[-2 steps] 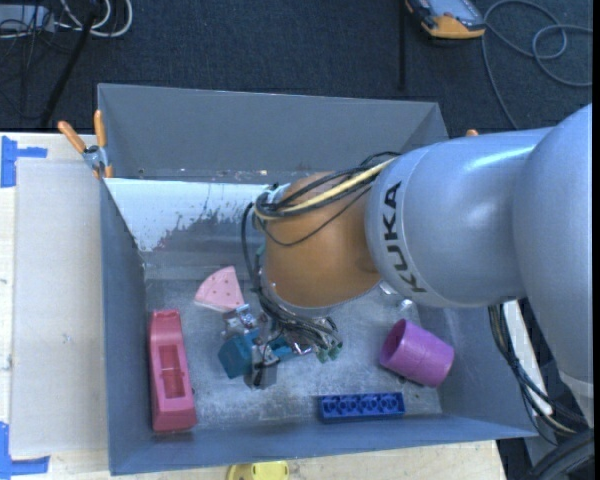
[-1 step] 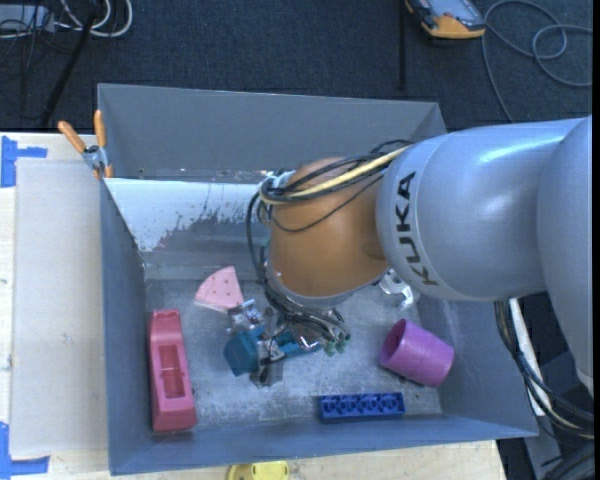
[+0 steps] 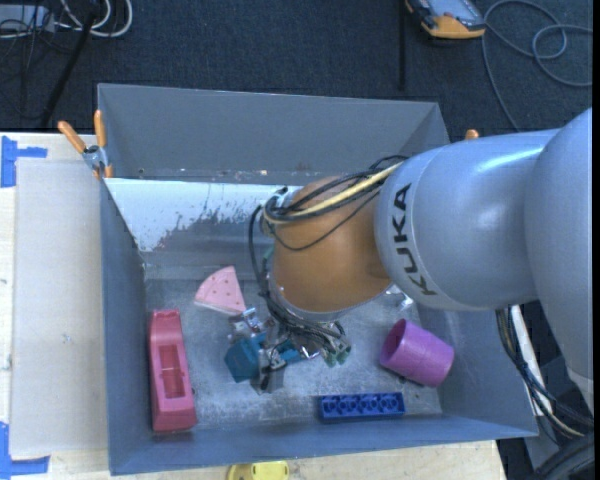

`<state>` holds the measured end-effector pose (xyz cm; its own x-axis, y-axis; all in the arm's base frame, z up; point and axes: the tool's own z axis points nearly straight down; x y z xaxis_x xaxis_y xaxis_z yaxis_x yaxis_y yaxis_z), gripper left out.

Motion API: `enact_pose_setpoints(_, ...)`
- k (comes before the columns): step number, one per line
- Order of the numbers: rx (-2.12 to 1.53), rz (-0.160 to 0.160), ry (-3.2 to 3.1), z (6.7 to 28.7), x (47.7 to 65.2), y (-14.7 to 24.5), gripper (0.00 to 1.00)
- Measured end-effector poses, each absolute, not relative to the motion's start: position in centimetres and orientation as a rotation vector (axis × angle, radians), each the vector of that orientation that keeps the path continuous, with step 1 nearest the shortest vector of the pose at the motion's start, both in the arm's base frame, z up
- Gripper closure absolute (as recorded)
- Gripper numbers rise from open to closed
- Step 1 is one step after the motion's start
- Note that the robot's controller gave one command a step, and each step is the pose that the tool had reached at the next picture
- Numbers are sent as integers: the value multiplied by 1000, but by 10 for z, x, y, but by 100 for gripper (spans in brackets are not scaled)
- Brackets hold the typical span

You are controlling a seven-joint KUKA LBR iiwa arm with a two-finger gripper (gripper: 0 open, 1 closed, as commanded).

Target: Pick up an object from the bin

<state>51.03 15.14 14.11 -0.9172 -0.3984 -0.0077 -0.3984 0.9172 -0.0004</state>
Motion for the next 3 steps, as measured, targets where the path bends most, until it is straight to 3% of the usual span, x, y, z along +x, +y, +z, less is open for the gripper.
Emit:
enact_pose_setpoints(1,-656,0,3095,150,496,143,100)
enact_pose_setpoints(2,-672,1,3064,127,497,146,100)
enact_pose_setpoints(3,-689,6,3086,141,496,98,100)
